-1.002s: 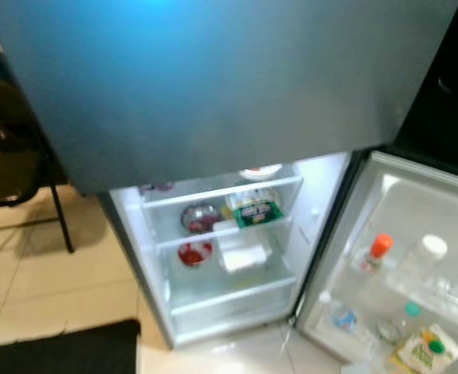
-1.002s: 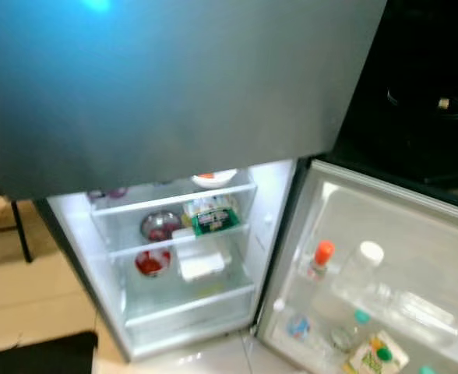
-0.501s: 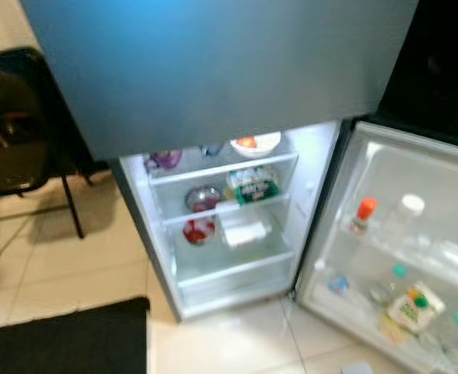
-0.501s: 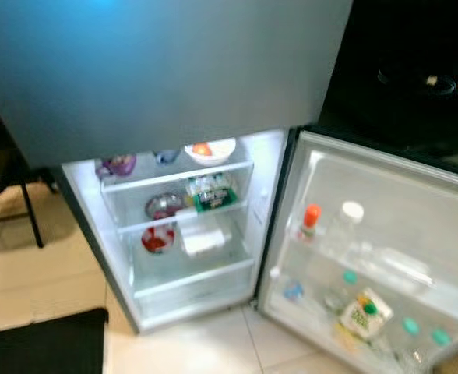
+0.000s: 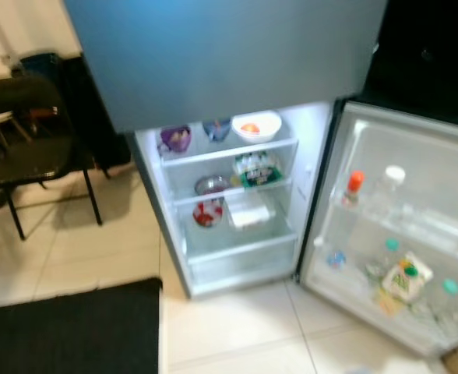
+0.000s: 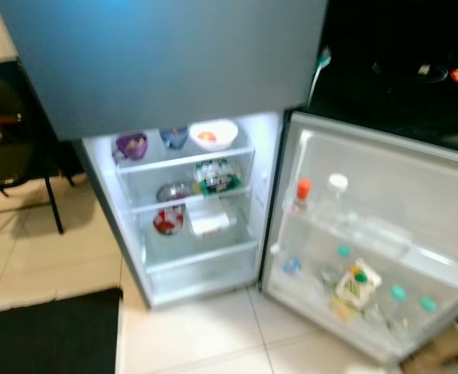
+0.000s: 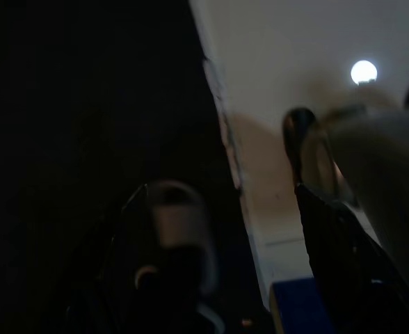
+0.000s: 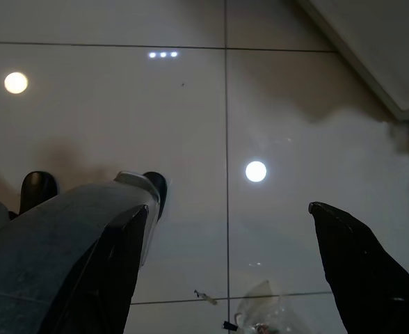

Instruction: Restocking fridge

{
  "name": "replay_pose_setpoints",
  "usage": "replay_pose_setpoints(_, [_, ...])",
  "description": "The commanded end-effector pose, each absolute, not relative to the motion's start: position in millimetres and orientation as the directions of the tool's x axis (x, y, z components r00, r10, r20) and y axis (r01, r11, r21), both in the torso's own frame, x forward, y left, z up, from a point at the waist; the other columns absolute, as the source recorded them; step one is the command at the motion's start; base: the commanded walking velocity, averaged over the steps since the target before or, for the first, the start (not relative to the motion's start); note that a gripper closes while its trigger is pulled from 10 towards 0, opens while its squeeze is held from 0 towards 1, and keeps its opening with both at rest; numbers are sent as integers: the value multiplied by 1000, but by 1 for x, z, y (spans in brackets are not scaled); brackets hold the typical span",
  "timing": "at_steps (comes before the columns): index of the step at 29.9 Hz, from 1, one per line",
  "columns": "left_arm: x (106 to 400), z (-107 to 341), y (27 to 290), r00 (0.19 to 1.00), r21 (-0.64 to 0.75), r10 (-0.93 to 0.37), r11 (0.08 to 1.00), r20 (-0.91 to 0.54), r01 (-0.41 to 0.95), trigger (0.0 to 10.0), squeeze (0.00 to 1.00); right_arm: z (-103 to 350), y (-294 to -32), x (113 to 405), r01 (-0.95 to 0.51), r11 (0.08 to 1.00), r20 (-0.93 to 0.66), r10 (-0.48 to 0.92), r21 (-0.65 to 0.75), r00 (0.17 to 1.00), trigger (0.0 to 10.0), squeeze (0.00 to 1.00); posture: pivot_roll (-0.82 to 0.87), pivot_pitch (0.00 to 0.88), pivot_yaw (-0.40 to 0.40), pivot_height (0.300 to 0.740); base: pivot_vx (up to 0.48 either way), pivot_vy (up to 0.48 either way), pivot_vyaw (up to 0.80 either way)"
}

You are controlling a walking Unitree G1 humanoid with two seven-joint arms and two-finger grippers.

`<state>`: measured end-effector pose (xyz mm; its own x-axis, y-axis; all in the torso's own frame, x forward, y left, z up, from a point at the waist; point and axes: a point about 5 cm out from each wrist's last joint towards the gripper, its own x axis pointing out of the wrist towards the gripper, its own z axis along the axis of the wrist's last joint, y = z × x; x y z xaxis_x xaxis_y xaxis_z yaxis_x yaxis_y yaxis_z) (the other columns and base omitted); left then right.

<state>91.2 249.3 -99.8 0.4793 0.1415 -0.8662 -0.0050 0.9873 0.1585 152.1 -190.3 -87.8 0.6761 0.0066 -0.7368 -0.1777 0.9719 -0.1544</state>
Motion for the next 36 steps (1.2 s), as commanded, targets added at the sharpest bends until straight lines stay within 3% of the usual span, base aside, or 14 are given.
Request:
replay_pose_setpoints(1, [89,-99,254,469,173,156,985,-869,-6,10000,0,-94,-185,140,-193,972,-770,21,-134,638,10000,0,-83,90,34,740,0,0,0])
replay_pose_setpoints(8, [91,-99,254,476,171,154,985,-866,-8,10000,0,-93,-186,141,-190,972,-765,17,-137,643,10000,0,-82,92,34,740,0,0,0])
replay_pose_setpoints(20, [96,-97,254,498,173,154,985,-853,-7,10000,0,-80,-187,167,-132,982,-680,3,-137,733,10000,0,-83,96,35,740,0,0,0])
replay_pose_setpoints(36, [101,-95,254,516,189,161,982,-841,1,10000,0,-83,-185,161,-138,982,-696,8,-131,718,10000,0,-82,97,36,740,0,-405,0])
